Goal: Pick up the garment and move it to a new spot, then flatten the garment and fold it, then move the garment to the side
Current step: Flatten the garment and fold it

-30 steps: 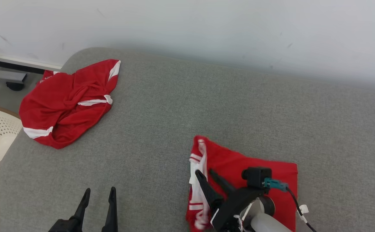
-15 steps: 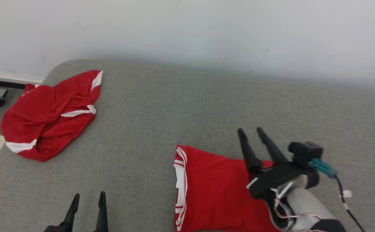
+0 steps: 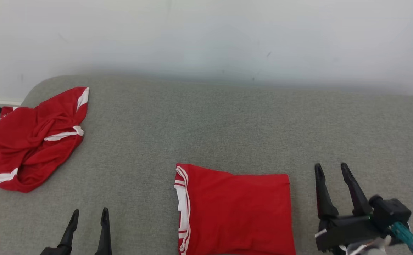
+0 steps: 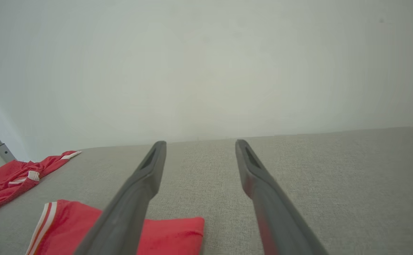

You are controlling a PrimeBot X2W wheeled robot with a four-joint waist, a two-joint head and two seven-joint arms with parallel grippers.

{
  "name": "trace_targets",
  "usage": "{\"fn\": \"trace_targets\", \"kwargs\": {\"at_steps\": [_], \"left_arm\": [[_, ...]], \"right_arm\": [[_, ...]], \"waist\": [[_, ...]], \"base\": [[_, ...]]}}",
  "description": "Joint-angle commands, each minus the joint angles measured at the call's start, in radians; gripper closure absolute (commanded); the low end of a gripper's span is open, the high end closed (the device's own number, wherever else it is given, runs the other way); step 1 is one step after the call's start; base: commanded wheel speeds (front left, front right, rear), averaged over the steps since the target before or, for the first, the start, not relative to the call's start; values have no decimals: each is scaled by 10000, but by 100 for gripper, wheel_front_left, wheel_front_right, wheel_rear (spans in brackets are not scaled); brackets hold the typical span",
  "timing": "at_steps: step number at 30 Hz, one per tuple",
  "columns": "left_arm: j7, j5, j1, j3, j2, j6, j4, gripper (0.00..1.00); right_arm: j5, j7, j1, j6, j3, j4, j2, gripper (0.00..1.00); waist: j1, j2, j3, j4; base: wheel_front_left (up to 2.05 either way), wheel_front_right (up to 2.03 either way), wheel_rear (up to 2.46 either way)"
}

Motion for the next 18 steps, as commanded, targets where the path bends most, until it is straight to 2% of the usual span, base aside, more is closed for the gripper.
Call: {"fn": "trace_targets", "kwargs": {"at_steps": [1, 10, 18], "left_arm": [[-37, 95, 195, 30, 67, 21, -61, 0], [-37, 367, 476, -151, 189, 21, -262, 0], [-37, 603, 623, -102, 137, 21, -337, 0]], "right_arm": [[-118, -33, 244, 4, -118, -78, 67, 0], [-28, -21, 1897, 4, -1269, -985, 435, 0], [-220, -20, 2540, 4, -948, -1096, 552, 0]], "waist": [[0, -1, -91, -111], [0, -1, -369, -447], [0, -1, -502, -607]], "base": [[0, 0, 0], [0, 0, 0], [0, 0, 0]]}}
